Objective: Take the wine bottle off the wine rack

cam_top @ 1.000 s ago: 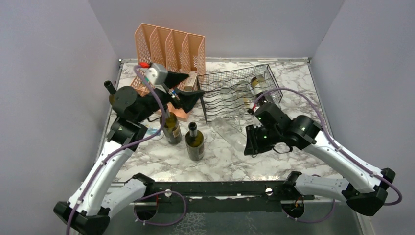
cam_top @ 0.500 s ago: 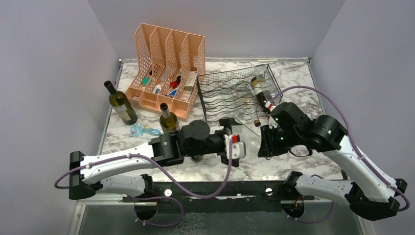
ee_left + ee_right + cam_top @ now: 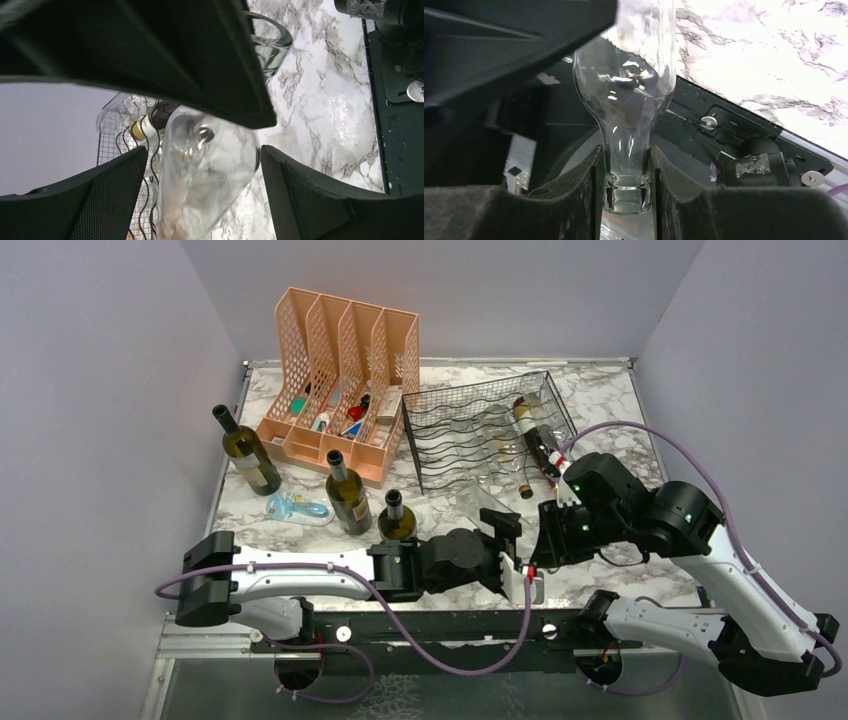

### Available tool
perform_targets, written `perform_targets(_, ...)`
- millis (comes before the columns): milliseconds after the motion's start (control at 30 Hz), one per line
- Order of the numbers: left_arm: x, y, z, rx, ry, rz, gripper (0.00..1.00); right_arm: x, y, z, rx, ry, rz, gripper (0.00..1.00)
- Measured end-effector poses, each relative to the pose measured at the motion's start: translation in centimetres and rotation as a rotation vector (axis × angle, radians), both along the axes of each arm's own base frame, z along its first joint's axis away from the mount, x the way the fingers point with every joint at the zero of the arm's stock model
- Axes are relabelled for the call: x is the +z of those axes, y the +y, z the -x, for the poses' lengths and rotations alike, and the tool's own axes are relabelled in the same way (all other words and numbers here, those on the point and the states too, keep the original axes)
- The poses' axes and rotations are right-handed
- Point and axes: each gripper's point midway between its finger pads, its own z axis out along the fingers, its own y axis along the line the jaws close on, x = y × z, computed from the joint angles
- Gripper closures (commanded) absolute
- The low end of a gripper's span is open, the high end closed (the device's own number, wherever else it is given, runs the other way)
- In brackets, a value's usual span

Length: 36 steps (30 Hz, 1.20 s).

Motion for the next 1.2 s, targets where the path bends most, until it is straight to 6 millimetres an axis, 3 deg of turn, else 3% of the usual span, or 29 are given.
perform_targets(67,-0.6,-0.6,0.1,0.008,-0.019,-0.005,0.25,0.1,0.1,0.3,0.004,0.007,-0.013,0.99)
perform_targets(200,-1.1,-1.3,0.1,0.024,-0.047,-0.006,0.58,0.4,0.3,0.6,0.006,0.020,-0.033,0.96)
perform_targets(267,-1.4,-1.3,0.2,0.036,-0.069,-0.011,0.69,0.5,0.3,0.5,-0.013,0.023,-0.043,0.64)
perform_targets(367,-1.5,-1.2,0.7,0.057,-0.073,0.000,0.84,0.5,0.2,0.6,-0.014,0.025,-0.042,0.31)
perform_targets(467,-2.3,-0.8,1.2,0.081,0.010,0.027,0.89,2.7,0.6,-0.1,-0.005,-0.052,-0.090,0.16)
perform_targets(633,-4.6,1.3,2.9,0.098,0.191,0.057,0.93,9.7,0.8,-3.4,-0.061,-0.312,-0.210,0.10)
perform_targets(700,-4.5,2.0,3.9,0.099,0.276,0.082,0.93,12.1,0.6,-4.8,-0.093,-0.418,-0.244,0.07)
perform_targets(800,-3.3,2.7,5.4,0.087,0.406,0.135,0.94,13.4,0.5,-6.5,-0.126,-0.506,-0.238,0.06)
perform_targets(900,-1.8,4.2,6.3,0.087,0.512,0.179,0.94,12.8,1.3,-8.3,-0.135,-0.538,-0.195,0.04)
perform_targets(1000,0.2,6.5,6.6,0.109,0.595,0.235,0.94,10.9,2.2,-9.6,-0.128,-0.530,-0.147,0.03)
perform_targets(1100,1.7,9.0,6.2,0.157,0.654,0.294,0.98,7.8,3.3,-10.7,-0.116,-0.495,-0.085,0.03)
perform_targets(1200,2.2,10.0,5.6,0.199,0.672,0.333,0.98,4.2,3.9,-11.6,-0.108,-0.451,-0.010,0.04)
